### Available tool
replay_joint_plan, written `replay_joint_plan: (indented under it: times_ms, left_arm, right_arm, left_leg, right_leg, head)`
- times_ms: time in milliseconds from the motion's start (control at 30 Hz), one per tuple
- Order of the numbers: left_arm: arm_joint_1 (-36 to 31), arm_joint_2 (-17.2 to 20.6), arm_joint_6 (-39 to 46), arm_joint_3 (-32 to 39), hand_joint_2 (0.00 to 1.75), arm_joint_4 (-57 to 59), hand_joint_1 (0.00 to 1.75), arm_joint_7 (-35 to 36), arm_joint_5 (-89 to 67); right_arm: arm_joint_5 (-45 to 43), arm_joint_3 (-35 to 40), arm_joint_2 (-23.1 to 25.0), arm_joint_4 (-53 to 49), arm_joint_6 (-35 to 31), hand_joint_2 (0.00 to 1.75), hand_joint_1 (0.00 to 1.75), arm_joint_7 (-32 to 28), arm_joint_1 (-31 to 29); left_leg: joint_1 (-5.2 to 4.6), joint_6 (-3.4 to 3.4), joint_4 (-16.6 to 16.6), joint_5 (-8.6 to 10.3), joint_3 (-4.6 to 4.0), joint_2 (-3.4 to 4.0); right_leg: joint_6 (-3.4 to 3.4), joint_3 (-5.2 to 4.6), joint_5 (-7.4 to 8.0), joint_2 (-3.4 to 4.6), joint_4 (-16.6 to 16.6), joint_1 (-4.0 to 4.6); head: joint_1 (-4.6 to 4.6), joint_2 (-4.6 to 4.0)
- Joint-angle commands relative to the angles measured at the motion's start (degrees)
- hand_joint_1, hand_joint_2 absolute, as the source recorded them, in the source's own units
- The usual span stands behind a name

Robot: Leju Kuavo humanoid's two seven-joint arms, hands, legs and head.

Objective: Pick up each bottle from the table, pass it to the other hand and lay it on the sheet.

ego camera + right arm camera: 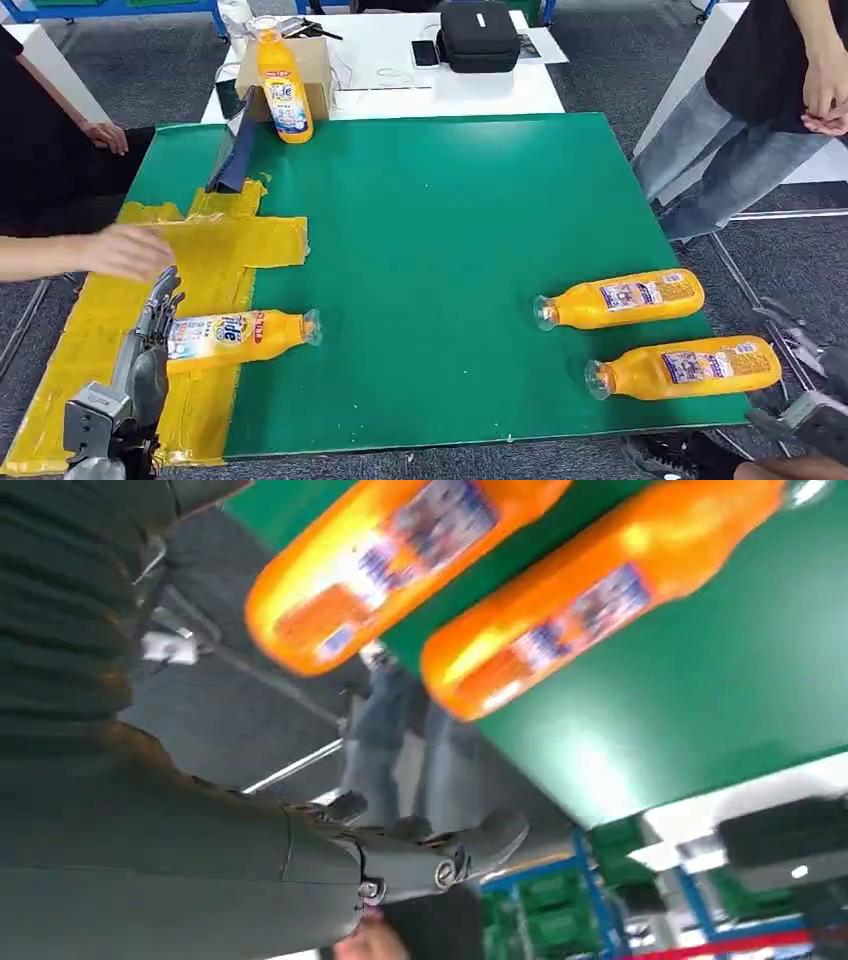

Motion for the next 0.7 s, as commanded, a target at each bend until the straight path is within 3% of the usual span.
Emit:
replay_joint_plan:
  times_ms: [33,167,333,700]
  left_arm:
    - [-4.4,2.1,-1.0,-2.6,0.00,4.0,0.00,-0.2,1.5]
    - [-5.2,2.1,-1.2,-3.8,0.00,4.1,0.00,-0.2,2.0]
    - [-6.9,2.5,-1.7,-4.7,0.00,5.6,0.00,-0.1,3.0]
    - [-9.2,2.7,-2.6,-6.0,0.00,7.5,0.00,0.6,4.1]
  right_arm:
    - [-0.9,-4.8,-3.7,5.0,5.2,1.75,0.00,1.4,1.0]
    - [3.0,-0.6,-4.5,6.3,3.3,1.75,0.00,1.3,0.9]
    - [4.0,6.4,-8.9,10.2,1.2,1.75,0.00,3.0,-2.0]
    - [4.1,28.4,-16.0,21.2,-2.7,1.75,0.00,5.8,-20.5]
  left_leg:
    - [0.01,-0.03,0.0,-0.01,0.10,-0.17]
    - [0.06,-0.04,-0.1,0.00,0.20,-0.13]
    - [0.06,-0.05,-0.1,-0.01,0.28,-0.02]
    - [0.07,-0.02,-0.1,0.04,0.31,0.23]
  right_leg:
    - [-0.10,0.14,-0.06,-0.02,0.0,-0.01]
    - [-0.11,0.26,-0.01,0.04,-0.1,0.05]
    - [-0.15,0.31,0.03,0.21,-0.2,0.04]
    - [-0.07,0.29,0.16,0.42,-0.2,0.05]
  head:
    - [-0.02,0.00]
    - [0.00,0.00]
    - [0.02,0.00]
    - [-0.02,0.00]
